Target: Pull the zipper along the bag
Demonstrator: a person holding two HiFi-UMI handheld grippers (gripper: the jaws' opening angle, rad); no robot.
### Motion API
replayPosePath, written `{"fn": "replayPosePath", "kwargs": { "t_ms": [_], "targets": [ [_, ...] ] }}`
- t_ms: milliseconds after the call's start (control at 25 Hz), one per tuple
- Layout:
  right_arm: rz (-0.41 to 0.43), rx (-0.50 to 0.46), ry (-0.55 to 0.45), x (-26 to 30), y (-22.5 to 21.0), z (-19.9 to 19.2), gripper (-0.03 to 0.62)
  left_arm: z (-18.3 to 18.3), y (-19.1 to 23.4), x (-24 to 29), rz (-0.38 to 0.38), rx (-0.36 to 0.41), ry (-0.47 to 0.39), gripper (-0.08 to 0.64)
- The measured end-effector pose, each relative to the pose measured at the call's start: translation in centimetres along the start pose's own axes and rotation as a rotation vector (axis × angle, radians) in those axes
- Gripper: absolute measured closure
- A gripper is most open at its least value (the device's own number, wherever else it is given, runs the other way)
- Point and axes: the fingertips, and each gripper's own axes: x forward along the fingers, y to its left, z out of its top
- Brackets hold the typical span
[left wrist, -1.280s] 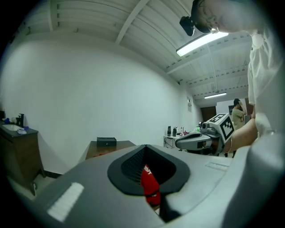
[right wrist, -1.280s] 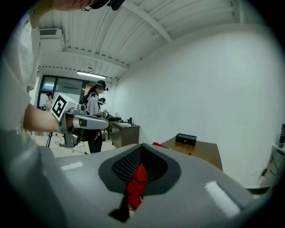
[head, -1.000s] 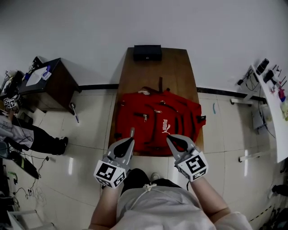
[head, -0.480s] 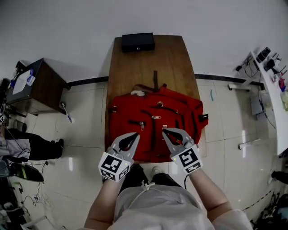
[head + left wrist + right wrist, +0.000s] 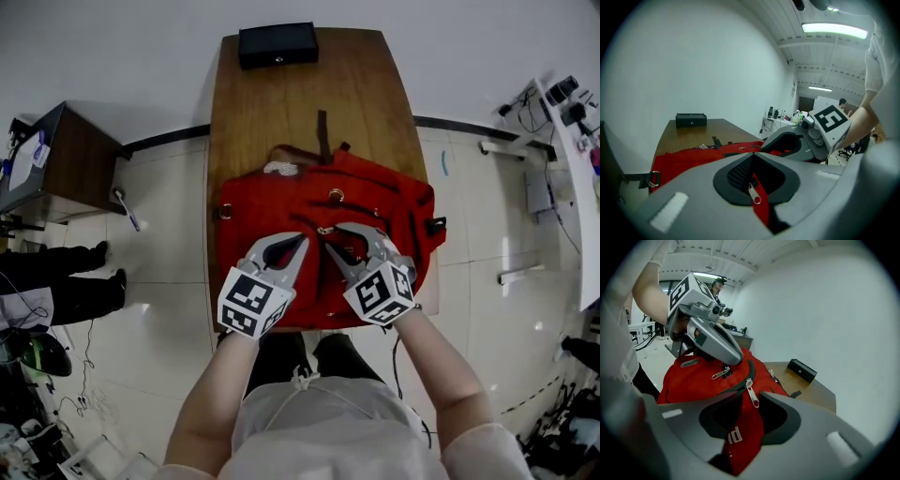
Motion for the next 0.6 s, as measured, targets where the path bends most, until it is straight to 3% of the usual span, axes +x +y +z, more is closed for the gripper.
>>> {"fn": "replayPosePath", "kwargs": {
  "t_ms": [200, 400, 520, 600],
  "targets": [
    [0.073, 0.035, -0.029, 0.5, -0.2, 0.1, 0.486, -1.1, 0.8, 1.9, -0.003, 0.021, 0.068, 0.565],
    [0.162, 0.103, -0.032, 0.6, -0.1, 0.1, 0.508, -1.2, 1.0, 2.3, 0.007, 0.021, 0.078, 0.554],
    [0.204, 0.153, -0.025, 0.1, -0.1, 0.3, 0.577, -1.2, 1.0, 2.4, 0.001, 0.018, 0.088, 0.555],
    [0.225, 0.14, -0.006, -0.2, 0.4, 0.4, 0.581, -1.3, 1.0, 2.4, 0.004, 0.025, 0.096, 0.554]
  ]
}}
